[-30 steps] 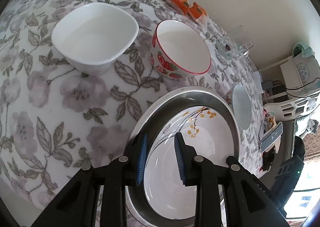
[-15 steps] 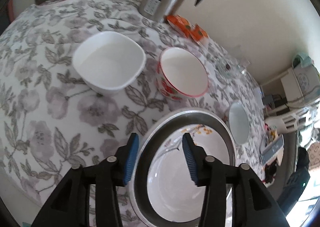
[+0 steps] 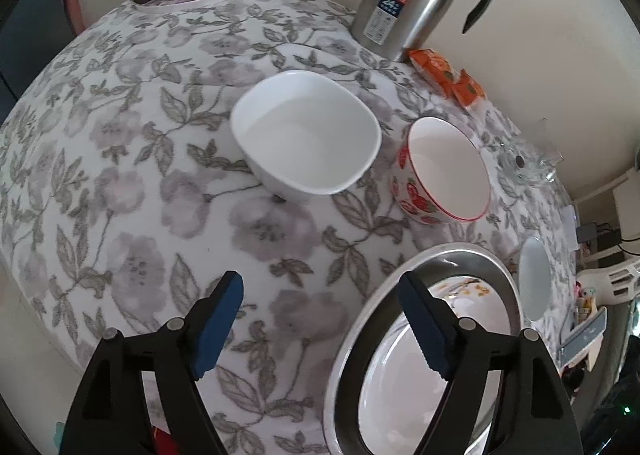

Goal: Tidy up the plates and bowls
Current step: 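Move both grippers over to the red-rimmed strawberry bowl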

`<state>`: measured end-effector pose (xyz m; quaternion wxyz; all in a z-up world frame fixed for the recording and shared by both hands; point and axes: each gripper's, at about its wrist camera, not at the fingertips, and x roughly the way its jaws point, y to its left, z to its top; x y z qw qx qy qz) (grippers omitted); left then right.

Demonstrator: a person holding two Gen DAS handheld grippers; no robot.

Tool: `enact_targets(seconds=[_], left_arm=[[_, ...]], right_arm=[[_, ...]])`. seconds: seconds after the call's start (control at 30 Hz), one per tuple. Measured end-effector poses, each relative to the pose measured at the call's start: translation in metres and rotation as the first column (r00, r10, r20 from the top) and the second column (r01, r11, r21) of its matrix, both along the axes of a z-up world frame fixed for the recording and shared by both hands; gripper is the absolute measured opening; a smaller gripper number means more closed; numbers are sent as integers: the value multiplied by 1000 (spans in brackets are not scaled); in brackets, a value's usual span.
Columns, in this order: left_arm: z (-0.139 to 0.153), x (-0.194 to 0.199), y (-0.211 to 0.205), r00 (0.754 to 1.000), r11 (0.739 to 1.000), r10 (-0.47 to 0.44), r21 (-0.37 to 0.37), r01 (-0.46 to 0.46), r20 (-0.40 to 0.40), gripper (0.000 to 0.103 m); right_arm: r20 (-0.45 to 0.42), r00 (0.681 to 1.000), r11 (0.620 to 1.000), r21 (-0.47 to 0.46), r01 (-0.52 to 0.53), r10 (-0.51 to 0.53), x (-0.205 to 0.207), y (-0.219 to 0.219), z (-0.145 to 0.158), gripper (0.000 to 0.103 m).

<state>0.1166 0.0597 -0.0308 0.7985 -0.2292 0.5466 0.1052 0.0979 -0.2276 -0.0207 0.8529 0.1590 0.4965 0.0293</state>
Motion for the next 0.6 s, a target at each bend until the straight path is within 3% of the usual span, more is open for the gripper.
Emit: enact_targets(seconds=[0.1,0.13,0.27,0.33,0.6], left_arm=[[1,-1,2,1000,1000,18,13,-19,10,91],[2,-1,3,1000,1000,24,18,-24,18,92],[5,-1,2,999,999,26,37,-28,44,93],[7,0,2,998,998,25,50,-28,58,100],[22,7,-4,988,995,15,94,-29,151,100]], right_arm=[[15,1000,1000,-16,-17,17,0,5,2,94],[18,1000,999,-23,-22,23,1,6,2,103],[39,998,997,-58,-46,48,0,13,5,103],[50,997,996,-74,-53,56,0,16,6,103],[90,992,991,-112,-73,84,3,29,9,103]])
